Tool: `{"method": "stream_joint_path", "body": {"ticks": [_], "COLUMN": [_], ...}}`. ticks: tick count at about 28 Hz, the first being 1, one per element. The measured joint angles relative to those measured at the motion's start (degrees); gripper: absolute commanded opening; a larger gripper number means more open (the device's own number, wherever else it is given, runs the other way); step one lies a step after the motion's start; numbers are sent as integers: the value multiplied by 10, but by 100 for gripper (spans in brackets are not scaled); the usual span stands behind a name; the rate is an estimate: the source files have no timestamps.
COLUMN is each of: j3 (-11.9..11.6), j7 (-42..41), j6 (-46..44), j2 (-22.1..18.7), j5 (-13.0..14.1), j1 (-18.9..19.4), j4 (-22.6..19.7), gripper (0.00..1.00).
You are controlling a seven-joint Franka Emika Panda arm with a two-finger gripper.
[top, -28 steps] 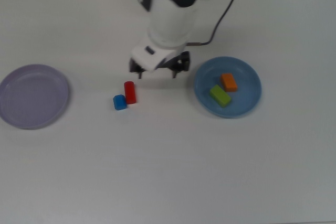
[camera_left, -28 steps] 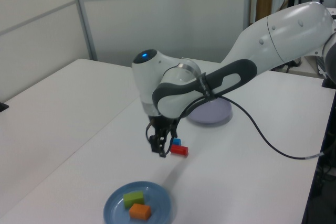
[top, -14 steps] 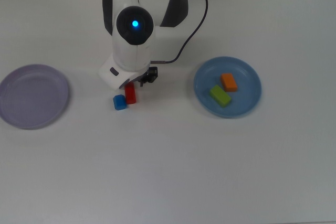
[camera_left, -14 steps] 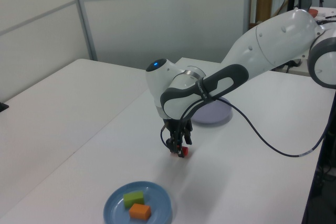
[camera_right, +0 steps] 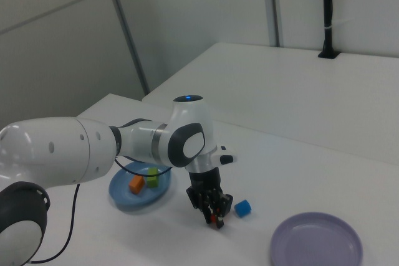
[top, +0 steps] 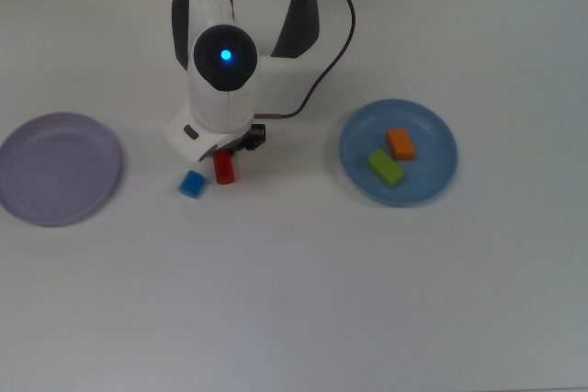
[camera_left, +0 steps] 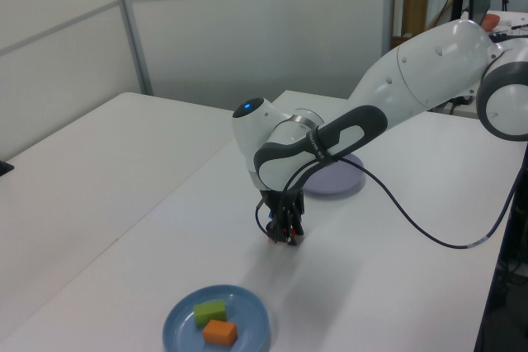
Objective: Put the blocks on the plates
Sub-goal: 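Carry the red block onto the lavender plate and release it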
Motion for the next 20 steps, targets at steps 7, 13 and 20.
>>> {"method": "stream_joint_path", "body": {"ticks": [7,13,20], "j3": [-5,-10,-12], "j7": [-10,-56,-125], "j6": [0,-1,0], "j2": [-5,-36,-46], "j5": [0,-1,0], "j1": [-1,-38,-117], "j4": [6,13,28], "gripper": [0,0,0]}}
